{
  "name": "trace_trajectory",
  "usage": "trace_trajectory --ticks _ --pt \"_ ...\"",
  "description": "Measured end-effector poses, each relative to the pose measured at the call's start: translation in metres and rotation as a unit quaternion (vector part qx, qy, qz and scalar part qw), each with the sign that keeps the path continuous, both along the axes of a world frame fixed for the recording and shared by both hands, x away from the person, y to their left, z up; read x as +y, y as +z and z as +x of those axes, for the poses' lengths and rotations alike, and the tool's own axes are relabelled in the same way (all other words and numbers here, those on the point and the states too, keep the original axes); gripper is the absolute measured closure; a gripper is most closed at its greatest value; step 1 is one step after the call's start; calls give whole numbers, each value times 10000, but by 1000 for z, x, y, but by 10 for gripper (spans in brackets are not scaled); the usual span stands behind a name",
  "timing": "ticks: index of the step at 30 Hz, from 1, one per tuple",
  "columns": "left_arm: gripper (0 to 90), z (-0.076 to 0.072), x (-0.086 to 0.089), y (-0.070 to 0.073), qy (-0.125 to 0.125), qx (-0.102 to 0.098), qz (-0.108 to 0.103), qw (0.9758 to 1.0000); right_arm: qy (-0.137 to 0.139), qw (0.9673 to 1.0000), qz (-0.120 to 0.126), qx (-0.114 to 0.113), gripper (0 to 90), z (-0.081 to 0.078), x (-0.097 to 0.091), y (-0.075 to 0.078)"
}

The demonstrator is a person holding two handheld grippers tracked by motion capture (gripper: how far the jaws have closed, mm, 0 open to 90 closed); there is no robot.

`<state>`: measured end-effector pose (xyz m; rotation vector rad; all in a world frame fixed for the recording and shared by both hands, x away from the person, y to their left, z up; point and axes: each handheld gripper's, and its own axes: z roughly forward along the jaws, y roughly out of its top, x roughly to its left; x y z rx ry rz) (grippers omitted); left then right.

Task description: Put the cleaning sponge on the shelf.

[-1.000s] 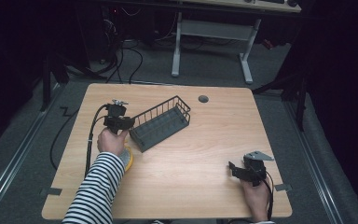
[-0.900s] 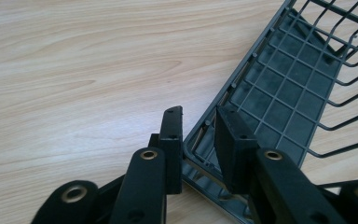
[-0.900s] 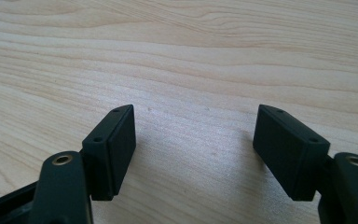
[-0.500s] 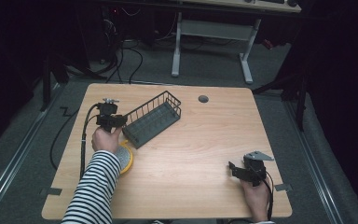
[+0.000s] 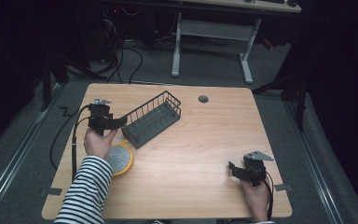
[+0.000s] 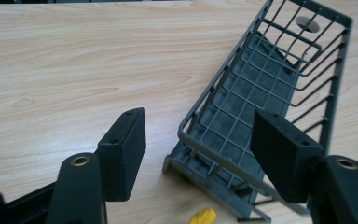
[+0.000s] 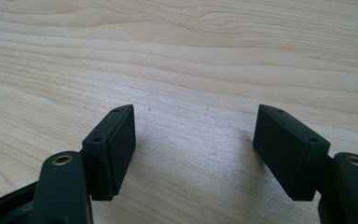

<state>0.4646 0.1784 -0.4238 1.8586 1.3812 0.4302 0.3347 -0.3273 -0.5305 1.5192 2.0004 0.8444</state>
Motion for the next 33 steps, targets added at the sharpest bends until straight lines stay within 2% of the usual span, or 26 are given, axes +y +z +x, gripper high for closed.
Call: trace_trajectory --ticks 2,14,18,22,33 --pt "359 -8 6 1 -33 -52 -49 10000 0 10000 0 1 298 0 0 0" --pt "359 -35 25 3 -66 -233 -207 9995 -1 10000 0 0 298 0 0 0" --pt "360 -42 30 0 -93 -179 -235 9995 0 10000 -2 1 298 0 0 0" --pt "362 -54 38 -4 -108 -125 -452 9988 2 10000 -4 2 297 0 0 0" --pt "379 -75 50 -16 -136 -14 -388 9992 2 10000 -6 1 298 0 0 0"
